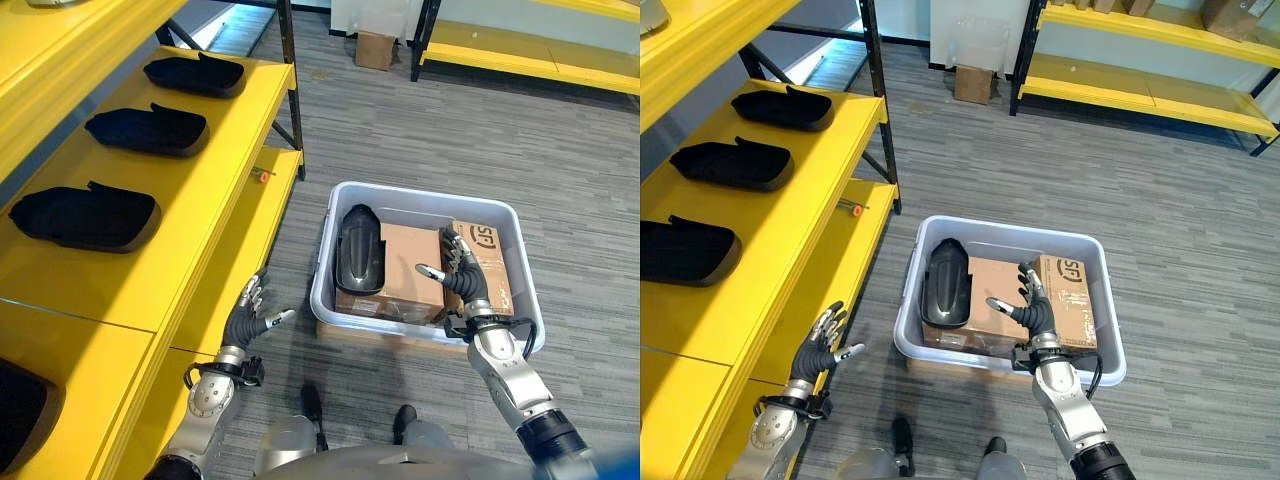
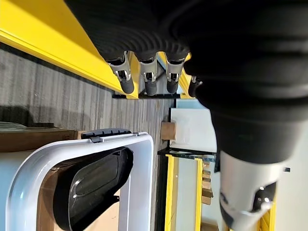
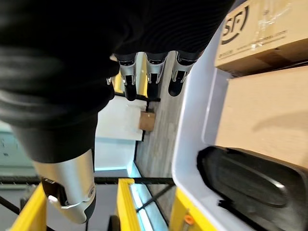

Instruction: Move parts from the plastic box to the shelf.

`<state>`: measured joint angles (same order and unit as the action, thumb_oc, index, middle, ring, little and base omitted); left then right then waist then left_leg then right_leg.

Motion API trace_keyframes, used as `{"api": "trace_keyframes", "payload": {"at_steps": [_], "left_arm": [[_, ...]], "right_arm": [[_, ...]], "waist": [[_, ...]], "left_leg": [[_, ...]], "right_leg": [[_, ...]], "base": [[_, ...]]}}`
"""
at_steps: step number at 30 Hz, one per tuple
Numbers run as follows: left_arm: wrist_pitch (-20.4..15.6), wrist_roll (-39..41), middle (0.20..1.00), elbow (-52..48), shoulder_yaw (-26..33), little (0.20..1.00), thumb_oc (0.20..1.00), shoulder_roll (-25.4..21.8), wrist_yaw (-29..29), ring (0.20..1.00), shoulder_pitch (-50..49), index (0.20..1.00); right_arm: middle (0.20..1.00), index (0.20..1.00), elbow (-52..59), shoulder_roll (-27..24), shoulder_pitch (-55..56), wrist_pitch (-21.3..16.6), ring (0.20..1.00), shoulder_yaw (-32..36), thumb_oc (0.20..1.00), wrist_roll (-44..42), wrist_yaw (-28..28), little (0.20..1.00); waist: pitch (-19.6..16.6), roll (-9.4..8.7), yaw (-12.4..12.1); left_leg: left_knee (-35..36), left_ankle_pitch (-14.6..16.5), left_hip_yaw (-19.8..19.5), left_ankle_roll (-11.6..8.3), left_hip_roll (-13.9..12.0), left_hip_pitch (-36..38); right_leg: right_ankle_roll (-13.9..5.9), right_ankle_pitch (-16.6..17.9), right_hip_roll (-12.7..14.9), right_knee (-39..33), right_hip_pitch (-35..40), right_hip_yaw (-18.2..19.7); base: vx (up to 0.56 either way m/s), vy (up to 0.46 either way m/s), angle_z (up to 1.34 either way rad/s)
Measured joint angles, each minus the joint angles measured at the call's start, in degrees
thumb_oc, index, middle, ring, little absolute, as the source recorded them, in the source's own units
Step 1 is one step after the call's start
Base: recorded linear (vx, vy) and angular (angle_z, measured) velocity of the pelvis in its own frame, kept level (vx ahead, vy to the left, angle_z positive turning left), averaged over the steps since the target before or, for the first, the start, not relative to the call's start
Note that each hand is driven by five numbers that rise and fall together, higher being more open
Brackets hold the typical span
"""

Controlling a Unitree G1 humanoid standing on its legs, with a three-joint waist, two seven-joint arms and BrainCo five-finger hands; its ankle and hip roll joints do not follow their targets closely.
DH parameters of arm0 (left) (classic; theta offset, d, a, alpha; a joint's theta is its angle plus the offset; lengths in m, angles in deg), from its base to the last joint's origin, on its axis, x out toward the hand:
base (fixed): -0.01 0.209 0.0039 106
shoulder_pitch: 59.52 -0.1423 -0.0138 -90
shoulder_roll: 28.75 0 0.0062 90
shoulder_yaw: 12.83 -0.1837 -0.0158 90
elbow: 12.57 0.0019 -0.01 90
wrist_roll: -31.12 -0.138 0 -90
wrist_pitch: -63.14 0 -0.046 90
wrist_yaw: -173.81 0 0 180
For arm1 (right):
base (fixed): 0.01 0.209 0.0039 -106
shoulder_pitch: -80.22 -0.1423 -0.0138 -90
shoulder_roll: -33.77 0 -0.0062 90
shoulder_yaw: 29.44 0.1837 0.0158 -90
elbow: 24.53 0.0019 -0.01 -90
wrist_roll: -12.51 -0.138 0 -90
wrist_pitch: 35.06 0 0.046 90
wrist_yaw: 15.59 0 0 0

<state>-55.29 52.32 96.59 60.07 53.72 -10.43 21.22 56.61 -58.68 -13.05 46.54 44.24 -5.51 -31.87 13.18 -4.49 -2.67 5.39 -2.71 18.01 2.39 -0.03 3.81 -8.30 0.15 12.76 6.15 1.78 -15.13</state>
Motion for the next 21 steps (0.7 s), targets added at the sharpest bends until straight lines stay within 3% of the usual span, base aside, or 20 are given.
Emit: {"api": "trace_keyframes", "payload": {"at_steps": [2,3,4,6,8,9,12,14,17,21], "left_arm": [[0.0,-0.6,1.000,0.0,-1.0,1.000,1.000,0.2,-0.7,1.000,0.6,1.000],[0.0,-0.4,1.000,-0.1,-1.5,1.000,1.000,-0.2,-1.2,1.000,1.9,1.000],[0.0,-0.1,1.000,-0.1,-1.8,1.000,1.000,-0.2,-2.4,1.000,4.2,1.000],[0.2,0.2,1.000,-1.2,-2.8,1.000,1.000,-0.2,-3.5,1.000,5.1,1.000],[0.2,0.3,1.000,-4.7,-3.4,1.000,1.000,-1.1,-3.8,1.000,5.5,1.000],[0.0,0.8,1.000,-6.0,-3.8,1.000,1.000,-2.5,-4.6,1.000,5.9,1.000],[0.4,3.1,1.000,-6.4,-5.3,1.000,1.000,0.3,-4.5,1.000,9.1,1.000],[0.7,3.2,1.000,-6.5,-5.5,1.000,1.000,1.9,-4.3,1.000,9.6,1.000],[0.7,5.3,1.000,-6.7,-5.7,1.000,1.000,2.3,-3.1,1.000,10.5,1.000],[0.7,6.6,1.000,-6.7,-5.9,1.000,1.000,1.8,-3.1,1.000,11.1,1.000]], "right_arm": [[1.000,1.000,-0.2,-0.1,-0.4,0.0,1.000,0.0,1.000,-1.0,-0.5,1.000],[1.000,1.000,-0.5,-0.3,-1.1,-0.1,1.000,-0.1,1.000,-0.8,-0.5,1.000],[1.000,1.000,-1.6,-0.2,-2.7,-0.1,1.000,-0.6,1.000,-0.8,-0.7,1.000],[1.000,1.000,-1.5,-0.6,-3.2,-0.1,1.000,-1.1,1.000,1.0,-0.4,1.000],[1.000,1.000,-1.5,-0.9,-4.4,-0.1,1.000,-1.4,1.000,3.7,-0.1,1.000],[1.000,1.000,-1.5,-1.6,-7.6,0.0,1.000,-2.6,1.000,5.6,0.1,1.000],[1.000,1.000,-1.7,-9.2,-22.4,1.2,1.000,-4.3,1.000,8.2,1.5,1.000],[1.000,1.000,-1.8,-11.6,-25.6,2.4,1.000,-4.4,1.000,8.2,2.2,1.000],[1.000,1.000,-1.8,-13.8,-26.6,3.1,1.000,-4.5,1.000,10.9,2.9,1.000],[1.000,1.000,-1.8,-14.2,-28.0,3.0,1.000,-7.3,1.000,17.2,4.0,1.000]], "waist": [[0.1,0.56,0.1],[0.4,0.68,0.0],[0.9,0.37,0.3],[2.1,1.02,0.6],[2.5,-0.06,0.2],[3.3,-1.29,0.0],[8.2,5.13,-0.6],[9.0,6.63,-0.7],[9.9,7.83,-0.7],[11.0,8.97,-1.1]], "left_leg": [[0.0,0.3,-0.1,0.32,-1.4,0.1],[0.0,0.4,0.0,0.27,-1.8,-1.2],[-0.4,0.0,-1.2,-0.19,-2.1,-3.1],[0.0,-1.0,-2.5,-1.13,-3.0,-3.3],[-0.1,-2.0,-3.6,-2.00,-2.7,-3.9],[-0.1,-2.4,-4.4,-3.28,-2.2,-4.7],[-0.1,-4.5,-6.5,-5.63,-7.3,-8.5],[-0.1,-5.0,-7.6,-5.95,-9.1,-8.6],[-0.1,-4.8,-8.4,-6.35,-9.8,-7.9],[-0.1,-4.7,-9.2,-6.83,-8.1,-8.8]], "right_leg": [[-0.07,-0.5,0.2,4.8,-3.2,0.3],[-2.39,0.4,2.2,-0.8,-5.2,0.2],[-5.27,5.2,5.6,-7.4,-8.5,0.9],[-5.09,6.8,5.1,-10.1,-8.2,2.4],[-4.89,6.8,4.5,-8.9,-8.4,2.0],[-1.21,9.8,3.3,-9.4,-8.4,3.5],[1.63,11.0,-2.4,-11.5,-10.4,1.9],[3.31,11.1,-4.1,-11.5,-10.0,0.8],[4.19,10.2,-5.0,-11.5,-8.9,-0.2],[3.70,10.1,-3.5,-11.5,-9.2,-0.4]], "base": [[0.02,-0.290,-0.07],[0.01,-0.424,-0.09],[0.01,-0.349,0.05],[-0.04,-0.157,0.41],[-0.13,-0.113,0.53],[-0.12,-0.079,0.46],[-0.05,-0.036,0.10],[0.01,0.017,0.06],[0.03,0.081,0.11],[0.00,0.072,0.13]]}}
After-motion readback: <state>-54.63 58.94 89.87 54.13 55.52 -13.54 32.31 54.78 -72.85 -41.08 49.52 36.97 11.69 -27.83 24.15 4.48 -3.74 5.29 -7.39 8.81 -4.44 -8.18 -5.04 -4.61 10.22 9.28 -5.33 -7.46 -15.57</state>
